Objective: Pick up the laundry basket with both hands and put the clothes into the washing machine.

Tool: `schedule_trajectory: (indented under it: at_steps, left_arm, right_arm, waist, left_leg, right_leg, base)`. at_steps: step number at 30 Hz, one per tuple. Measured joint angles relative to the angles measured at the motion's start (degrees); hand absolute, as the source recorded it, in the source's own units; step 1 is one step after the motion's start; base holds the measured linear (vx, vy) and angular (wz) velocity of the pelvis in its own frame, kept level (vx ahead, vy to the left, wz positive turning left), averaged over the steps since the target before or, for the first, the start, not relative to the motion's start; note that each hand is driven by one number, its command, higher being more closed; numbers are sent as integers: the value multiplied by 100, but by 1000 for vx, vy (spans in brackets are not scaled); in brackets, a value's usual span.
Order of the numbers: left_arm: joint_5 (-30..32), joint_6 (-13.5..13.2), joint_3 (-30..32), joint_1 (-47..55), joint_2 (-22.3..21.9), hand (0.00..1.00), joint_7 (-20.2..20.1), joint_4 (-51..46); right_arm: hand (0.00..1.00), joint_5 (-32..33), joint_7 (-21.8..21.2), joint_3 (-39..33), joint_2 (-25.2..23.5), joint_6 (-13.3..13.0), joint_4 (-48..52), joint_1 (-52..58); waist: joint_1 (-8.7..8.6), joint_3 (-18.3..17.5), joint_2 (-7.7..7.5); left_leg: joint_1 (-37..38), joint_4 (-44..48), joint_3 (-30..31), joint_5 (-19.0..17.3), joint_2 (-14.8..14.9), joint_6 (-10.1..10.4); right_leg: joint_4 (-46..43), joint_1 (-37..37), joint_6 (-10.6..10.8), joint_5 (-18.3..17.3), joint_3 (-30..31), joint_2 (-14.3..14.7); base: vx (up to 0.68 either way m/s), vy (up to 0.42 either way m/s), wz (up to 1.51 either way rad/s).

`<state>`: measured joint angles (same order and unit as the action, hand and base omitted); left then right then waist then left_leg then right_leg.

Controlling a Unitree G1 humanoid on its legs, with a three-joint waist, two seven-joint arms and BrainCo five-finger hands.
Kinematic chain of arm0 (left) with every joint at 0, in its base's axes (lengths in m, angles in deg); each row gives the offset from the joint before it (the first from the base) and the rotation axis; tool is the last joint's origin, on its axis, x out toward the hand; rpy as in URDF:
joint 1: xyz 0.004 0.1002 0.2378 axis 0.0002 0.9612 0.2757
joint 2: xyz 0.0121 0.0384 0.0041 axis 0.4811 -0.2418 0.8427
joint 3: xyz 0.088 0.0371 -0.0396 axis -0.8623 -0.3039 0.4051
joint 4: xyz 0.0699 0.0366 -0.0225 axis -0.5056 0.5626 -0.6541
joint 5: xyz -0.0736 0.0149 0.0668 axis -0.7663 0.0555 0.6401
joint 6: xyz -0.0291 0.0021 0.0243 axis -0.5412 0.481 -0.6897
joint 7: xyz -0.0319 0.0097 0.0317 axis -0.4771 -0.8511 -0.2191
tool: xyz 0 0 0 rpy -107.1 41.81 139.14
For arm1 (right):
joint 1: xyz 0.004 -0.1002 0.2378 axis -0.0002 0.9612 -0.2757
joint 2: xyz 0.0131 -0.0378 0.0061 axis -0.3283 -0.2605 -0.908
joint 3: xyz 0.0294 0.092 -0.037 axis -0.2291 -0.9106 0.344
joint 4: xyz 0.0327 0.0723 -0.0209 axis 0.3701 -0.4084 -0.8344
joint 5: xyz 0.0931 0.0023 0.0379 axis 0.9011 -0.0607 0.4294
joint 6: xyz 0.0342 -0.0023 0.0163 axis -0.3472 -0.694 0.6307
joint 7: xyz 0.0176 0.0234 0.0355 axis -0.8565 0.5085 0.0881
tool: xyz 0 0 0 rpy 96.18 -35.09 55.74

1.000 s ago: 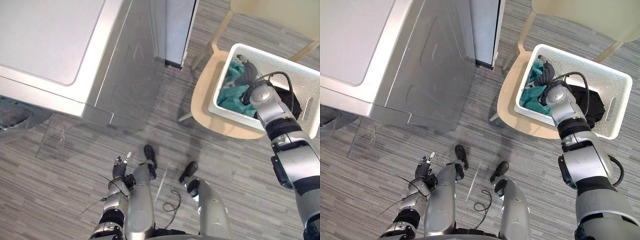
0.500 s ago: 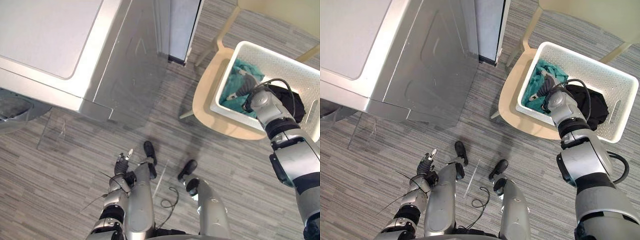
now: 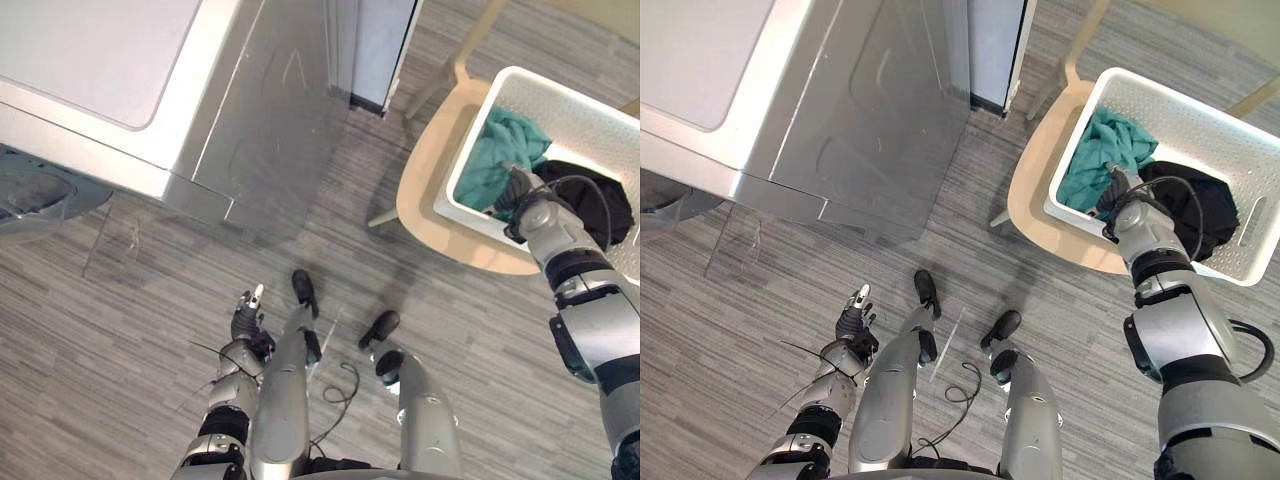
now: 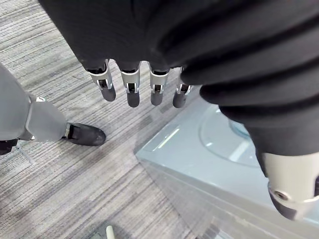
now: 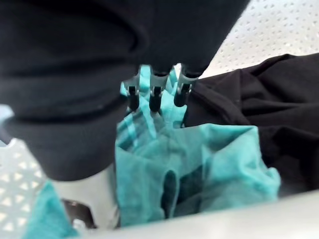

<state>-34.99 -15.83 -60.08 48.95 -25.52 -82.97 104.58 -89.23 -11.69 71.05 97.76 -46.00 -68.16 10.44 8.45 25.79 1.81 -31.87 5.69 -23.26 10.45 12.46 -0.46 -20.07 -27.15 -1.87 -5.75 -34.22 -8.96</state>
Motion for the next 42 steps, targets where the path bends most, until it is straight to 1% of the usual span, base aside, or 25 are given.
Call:
schedule_trajectory:
  at_steps: [1, 3, 6, 8, 10, 13, 15, 21, 26, 28, 30, 32, 33, 34, 36, 39, 40, 42]
  left_arm:
    - [-76, -1, 0, -1, -5, 0, 0, -3]
    - [-146, -2, 16, -1, -12, 0, 3, -6]
    - [-147, -6, 78, -1, -26, 0, 20, -7]
    - [-223, -10, 102, -2, -24, 0, 27, -7]
    - [-379, -48, 117, -6, -21, 0, 34, -20]
    - [-415, -55, 113, -6, -32, 0, 48, -27]
    - [-500, -79, 115, -5, -30, 0, 127, -160]
    - [-646, -159, 115, -6, -28, 0, 134, -421]
    - [-853, -203, 114, -6, -29, 0, 133, -631]
    - [-912, -226, 113, -7, -51, 0, 131, -711]
    - [-942, -243, 116, -4, -84, 0, 134, -754]
    - [-1039, -269, 137, -1, -119, 0, 145, -841]
    - [-1042, -284, 151, 0, -128, 0, 150, -873]
    - [-1043, -340, 214, -1, -141, 0, 151, -915]
    - [-1042, -386, 332, 3, -139, 0, 154, -974]
    - [-1043, -413, 435, 37, -96, 0, 257, -1044]
    - [-1057, -435, 462, 38, -96, 0, 269, -1072]
    - [-1145, -488, 487, 38, -95, 0, 281, -1150]
  right_arm:
    - [0, -21, 8, 0, 49, -2, 6, 0]
    - [0, -157, 93, -6, 155, -2, 29, -1]
    - [0, -189, 134, -88, 268, 4, 210, 1]
    - [0, -196, 142, -308, 331, 7, 369, 1]
    - [0, -190, 204, -793, 375, 52, 607, 38]
    - [0, -192, 298, -1041, 401, 134, 714, 131]
    - [0, -206, 385, -1208, 433, 170, 862, 224]
    - [0, -276, 507, -1316, 449, 295, 909, 229]
    - [0, -277, 507, -1310, 491, 274, 909, 148]
    - [0, -259, 532, -1319, 585, 274, 912, 95]
    - [0, -254, 706, -1511, 622, 269, 957, 89]
    - [0, -254, 1007, -1905, 743, 274, 1297, 92]
    - [0, -254, 1089, -1989, 793, 271, 1387, 89]
    - [0, -247, 1252, -2185, 863, 276, 1555, 88]
    - [0, -199, 1424, -2421, 960, 276, 1712, 46]
    - [0, -194, 1680, -2548, 1053, 280, 1837, -121]
    - [0, -195, 1735, -2556, 1096, 290, 1868, -178]
    - [0, -200, 1752, -2564, 1215, 305, 2063, -195]
  waist:
    - [-6, 0, 0]
    - [-25, 4, -6]
    - [-68, 9, -15]
    - [-104, 12, -21]
    - [-134, 47, -83]
    - [-133, 52, -91]
    - [-130, 52, -91]
    - [-133, 52, -91]
    - [-136, 52, -90]
    - [-138, 54, -87]
    - [-137, 59, -82]
    - [-140, 63, -75]
    - [-142, 67, -68]
    - [-142, 75, -67]
    - [-127, 177, -62]
    - [-122, 212, -53]
    - [-124, 234, -23]
    - [-118, 246, -1]
  left_leg:
    - [-29, -14, -33, 34, -6, -48]
    - [-36, -92, -49, 71, -30, -47]
    - [-35, -88, -57, 71, -28, -47]
    - [-35, -78, -72, 71, -22, -47]
    - [-25, -44, -139, 68, 11, -46]
    - [-26, -14, -178, 64, 29, -47]
    - [-49, -4, -225, 56, 40, -55]
    - [-167, -86, -328, 63, 46, -59]
    - [-339, -91, -333, 86, 43, -80]
    - [-470, -169, -336, 161, 12, -85]
    - [-562, -193, -334, 175, -4, -88]
    - [-714, -193, -344, 177, -36, -91]
    - [-754, -191, -343, 177, -40, -92]
    - [-822, -184, -333, 181, -43, -97]
    - [-832, -169, -318, 181, -43, -97]
    - [-964, -154, -290, 181, -49, -97]
    - [-1013, -140, -263, 181, -50, -97]
    - [-1126, -97, -227, 181, -67, -97]
  right_leg:
    - [-5, -43, -1, 1, 5, -7]
    - [-7, -99, -4, 4, 14, -16]
    - [-6, -105, -4, 4, 15, -17]
    - [-7, -106, -4, 5, 16, -17]
    - [-19, -106, -4, 5, 34, -12]
    - [-26, -106, -4, 4, 45, -8]
    - [-12, -151, -5, 3, 93, 5]
    - [-43, -362, -30, 21, 142, 5]
    - [-83, -552, -31, 21, 143, -8]
    - [-106, -727, -32, 21, 140, -28]
    - [-150, -846, -34, 19, 132, -51]
    - [-233, -1037, -37, 17, 124, -110]
    - [-232, -1074, -37, 17, 124, -114]
    - [-231, -1131, -37, 17, 114, -117]
    - [-249, -1133, -37, 16, 106, -124]
    - [-282, -1247, -53, 2, 82, -139]
    - [-290, -1268, -56, 0, 53, -144]
    - [-402, -1384, -76, -38, 17, -203]
  base:
    - [36, -41, -5]
    - [44, -34, -3]
    - [56, -55, -2]
    - [42, -51, -2]
    - [22, -61, -6]
    - [-5, -44, -4]
    - [-33, -32, -9]
    - [-29, -29, -7]
    - [37, -54, -1]
    - [59, -52, 1]
    - [68, -49, 2]
    - [72, -49, 0]
    - [60, -38, 1]
    - [48, -29, 3]
    - [56, -42, 4]
    - [47, -56, 5]
    - [40, -48, 7]
    - [37, -51, 12]
